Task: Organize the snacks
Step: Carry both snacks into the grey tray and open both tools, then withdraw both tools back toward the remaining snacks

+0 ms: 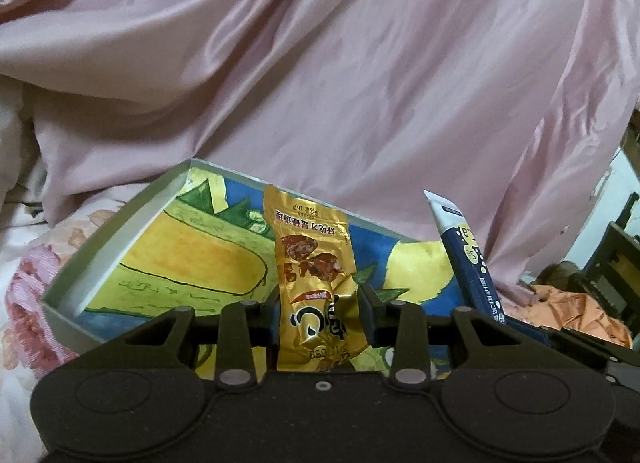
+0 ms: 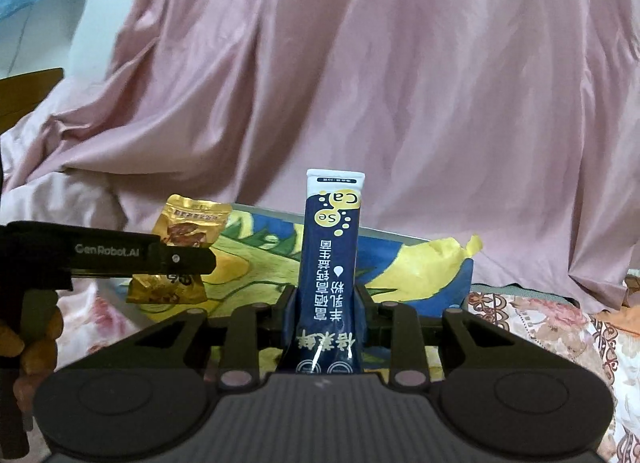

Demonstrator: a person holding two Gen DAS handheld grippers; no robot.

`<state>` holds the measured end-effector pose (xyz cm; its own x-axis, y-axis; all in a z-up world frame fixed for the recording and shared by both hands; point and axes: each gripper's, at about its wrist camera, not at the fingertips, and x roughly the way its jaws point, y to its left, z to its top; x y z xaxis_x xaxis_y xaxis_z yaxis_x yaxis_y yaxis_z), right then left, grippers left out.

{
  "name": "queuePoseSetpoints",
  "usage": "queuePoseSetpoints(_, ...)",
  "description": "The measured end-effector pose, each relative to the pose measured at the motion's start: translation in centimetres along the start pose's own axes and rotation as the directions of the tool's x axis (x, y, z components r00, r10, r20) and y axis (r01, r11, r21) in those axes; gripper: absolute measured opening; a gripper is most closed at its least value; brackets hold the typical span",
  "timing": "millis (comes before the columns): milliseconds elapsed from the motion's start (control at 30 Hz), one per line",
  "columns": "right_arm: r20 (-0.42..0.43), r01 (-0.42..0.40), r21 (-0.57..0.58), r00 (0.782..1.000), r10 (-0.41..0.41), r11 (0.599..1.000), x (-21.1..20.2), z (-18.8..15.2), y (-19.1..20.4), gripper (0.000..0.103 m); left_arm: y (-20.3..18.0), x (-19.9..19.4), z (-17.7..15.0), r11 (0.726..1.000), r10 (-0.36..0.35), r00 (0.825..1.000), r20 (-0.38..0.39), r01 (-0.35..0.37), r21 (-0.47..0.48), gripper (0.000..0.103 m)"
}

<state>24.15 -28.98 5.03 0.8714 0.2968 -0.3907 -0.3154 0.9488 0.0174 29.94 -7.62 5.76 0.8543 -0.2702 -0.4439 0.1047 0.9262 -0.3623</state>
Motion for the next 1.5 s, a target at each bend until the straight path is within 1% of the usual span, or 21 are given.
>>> queuePoseSetpoints(233,-0.06,0.008,0.035,0.998,-0.006,0.999,2.7,-1.2,-1.4,0.032,0.6,1.9,-0.8,1.0,0.018,0.999,-0.046,-0.018,-0.002,0.039)
queuePoseSetpoints(333,-0.082,0.005,0.039,0.997,-0.002,0.999,3.5,-1.6,-1.4,0.033,0.9,2.3,-0.9,1.0,0.018,0.998,-0.053,-0.019,-0.012,0.039)
queuePoseSetpoints(500,-0.096,0.007,0.026,0.995,-0.005,1.0,4.0,-2.1,-1.2,0.033,1.0,2.8,-1.2,1.0,0.026,0.997,-0.071,-0.026,0.002,0.04)
queuePoseSetpoints(533,-0.096,0.009,0.021,0.995,-0.007,1.0,4.0,-2.1,-1.1,0.035,1.0,2.8,-1.2,1.0,0.028,0.997,-0.071,-0.028,0.0,0.04)
queuePoseSetpoints(600,-0.094,0.02,0.015,0.995,-0.018,1.0,3.9,-2.2,-1.0,0.037,1.0,2.5,-1.1,0.999,0.035,0.997,-0.068,-0.035,-0.009,0.052)
queuePoseSetpoints(633,-0.086,0.028,0.011,0.996,-0.027,1.0,3.8,-2.2,-1.0,0.043,1.0,2.3,-1.1,0.999,0.034,0.997,-0.064,-0.035,-0.011,0.056)
queuePoseSetpoints(667,-0.075,0.036,0.006,0.997,-0.036,0.999,3.5,-2.2,-1.0,0.054,1.0,2.1,-1.1,0.999,0.032,0.998,-0.058,-0.033,-0.013,0.062)
queuePoseSetpoints(700,-0.061,0.044,0.001,0.997,-0.044,0.999,3.3,-2.1,-1.0,0.058,0.9,1.7,-1.1,1.0,0.028,0.998,-0.05,-0.029,-0.012,0.067)
queuePoseSetpoints(733,-0.042,0.048,0.0,0.998,-0.048,0.999,2.9,-2.1,-0.9,0.064,0.8,1.4,-1.0,1.0,0.027,0.999,-0.043,-0.028,-0.01,0.069)
queuePoseSetpoints(767,-0.025,0.053,0.0,0.998,-0.053,0.999,2.5,-2.1,-0.9,0.07,0.7,1.0,-1.0,1.0,0.026,0.999,-0.034,-0.026,-0.01,0.073)
queuePoseSetpoints(800,-0.014,0.058,0.002,0.998,-0.058,0.998,2.1,-2.1,-0.9,0.072,0.8,0.5,-0.9,1.0,0.025,0.999,-0.024,-0.026,-0.013,0.078)
queuePoseSetpoints(867,0.022,0.062,0.008,0.998,-0.062,0.998,1.1,-2.1,-0.7,0.084,1.0,-0.7,-0.9,0.999,0.029,1.0,0.003,-0.028,-0.027,0.083)
queuePoseSetpoints(933,0.061,0.066,0.014,0.996,-0.067,0.998,-0.1,-2.1,-0.5,0.09,1.0,-1.8,-0.8,0.999,0.031,0.999,0.023,-0.03,-0.031,0.088)
queuePoseSetpoints(1000,0.098,0.059,0.019,0.993,-0.061,0.998,-1.3,-2.1,-0.2,0.094,1.2,-3.2,-0.8,0.999,0.038,0.998,0.049,-0.037,-0.027,0.096)
queuePoseSetpoints(1067,0.136,0.063,0.026,0.988,-0.066,0.998,-2.7,-2.2,0.2,0.103,1.4,-4.7,-0.9,0.999,0.043,0.996,0.08,-0.042,-0.018,0.099)
queuePoseSetpoints(1167,0.189,0.053,0.04,0.98,-0.06,0.998,-4.9,-2.4,0.9,0.103,1.5,-7.1,-1.2,0.998,0.059,0.991,0.122,-0.06,0.003,0.102)
queuePoseSetpoints(1233,0.212,0.044,0.042,0.976,-0.052,0.998,-6.2,-2.5,1.5,0.103,1.6,-8.6,-1.6,0.998,0.063,0.988,0.141,-0.065,0.009,0.102)
queuePoseSetpoints(1367,0.228,0.031,0.05,0.973,-0.041,0.998,-8.5,-3.1,2.9,0.103,1.8,-11.5,-2.7,0.998,0.057,0.984,0.168,-0.061,0.022,0.102)
queuePoseSetpoints(1400,0.251,0.039,0.049,0.967,-0.05,0.998,-9.2,-3.5,3.3,0.103,1.9,-12.2,-3.0,0.998,0.056,0.984,0.171,-0.062,0.03,0.102)
queuePoseSetpoints(1467,0.337,0.058,0.056,0.939,-0.074,0.997,-10.8,-4.7,4.1,0.103,2.0,-13.6,-3.6,0.996,0.057,0.983,0.176,-0.067,0.052,0.102)
queuePoseSetpoints(1500,0.345,0.066,0.059,0.935,-0.082,0.996,-11.4,-5.0,4.5,0.103,2.1,-14.4,-4.0,0.996,0.059,0.982,0.179,-0.071,0.062,0.102)
